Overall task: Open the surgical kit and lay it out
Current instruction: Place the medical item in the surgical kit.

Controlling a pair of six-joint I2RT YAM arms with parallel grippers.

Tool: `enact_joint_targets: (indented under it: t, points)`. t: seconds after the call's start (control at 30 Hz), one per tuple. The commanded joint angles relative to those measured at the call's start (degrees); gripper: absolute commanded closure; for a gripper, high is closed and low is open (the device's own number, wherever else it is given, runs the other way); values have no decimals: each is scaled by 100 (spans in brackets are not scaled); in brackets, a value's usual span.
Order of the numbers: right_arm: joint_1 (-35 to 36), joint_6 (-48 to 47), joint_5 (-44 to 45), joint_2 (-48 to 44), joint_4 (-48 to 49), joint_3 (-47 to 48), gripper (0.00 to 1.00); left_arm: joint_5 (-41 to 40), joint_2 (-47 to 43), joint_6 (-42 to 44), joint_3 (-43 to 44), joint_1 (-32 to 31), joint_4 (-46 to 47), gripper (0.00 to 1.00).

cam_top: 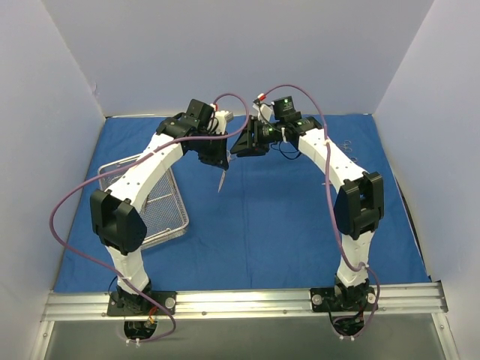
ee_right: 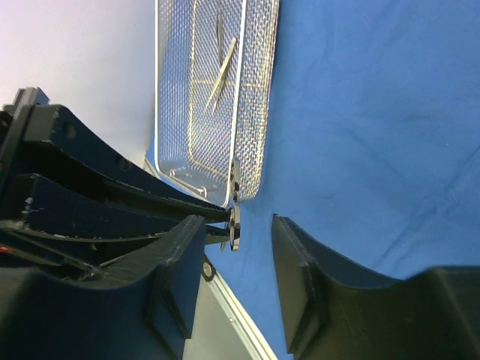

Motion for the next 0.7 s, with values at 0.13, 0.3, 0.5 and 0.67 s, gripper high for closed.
enact_joint_targets:
  t: [0.13, 0.3, 0.5, 0.67]
  points:
    - [53, 180, -328, 23, 117, -167, 74, 206, -18, 65, 321, -45, 238, 98]
    - [9, 355, -381, 76, 301, -280, 100, 267, 79, 82, 461, -45, 221, 98]
    - [-552, 1556, -21, -468, 1688, -1369, 100, 162, 71, -15, 418, 297, 220, 57]
    - [-1659, 2148, 146, -1285, 2753, -2949, 100, 293, -324, -268, -221, 1358, 448, 55]
